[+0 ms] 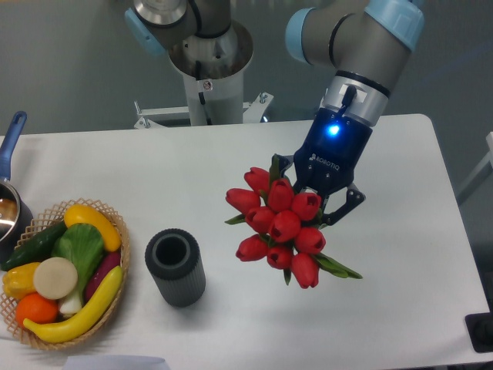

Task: Insert the flowers into the vase
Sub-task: 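Carry the red tulip bunch with the gripper over the black vase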

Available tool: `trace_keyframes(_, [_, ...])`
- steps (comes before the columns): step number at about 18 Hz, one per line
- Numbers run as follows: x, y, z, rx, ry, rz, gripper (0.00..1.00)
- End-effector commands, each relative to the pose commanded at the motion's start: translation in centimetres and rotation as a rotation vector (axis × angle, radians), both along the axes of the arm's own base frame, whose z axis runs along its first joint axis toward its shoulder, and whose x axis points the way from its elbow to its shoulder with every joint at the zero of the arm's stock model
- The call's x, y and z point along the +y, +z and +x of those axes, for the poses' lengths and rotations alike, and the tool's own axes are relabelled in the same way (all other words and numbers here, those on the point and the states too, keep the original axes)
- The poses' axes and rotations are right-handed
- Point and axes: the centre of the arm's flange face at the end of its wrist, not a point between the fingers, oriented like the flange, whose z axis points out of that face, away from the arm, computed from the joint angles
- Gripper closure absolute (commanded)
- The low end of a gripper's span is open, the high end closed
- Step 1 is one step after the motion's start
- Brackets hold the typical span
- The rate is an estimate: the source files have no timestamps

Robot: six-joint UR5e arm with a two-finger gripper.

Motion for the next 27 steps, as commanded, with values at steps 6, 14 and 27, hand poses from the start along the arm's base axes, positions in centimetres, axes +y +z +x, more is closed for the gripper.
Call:
trace_keyframes(6, [1.2, 0.5, 1.3, -0.016, -0.012, 0.002, 0.67])
trace_keyframes(14, [2.5, 0.0, 2.9, -0.026, -0.042, -0.005, 0.67])
trace_keyframes(27, [4.4, -1.4, 6.0, -0.189, -0.242, 0.242, 0.67])
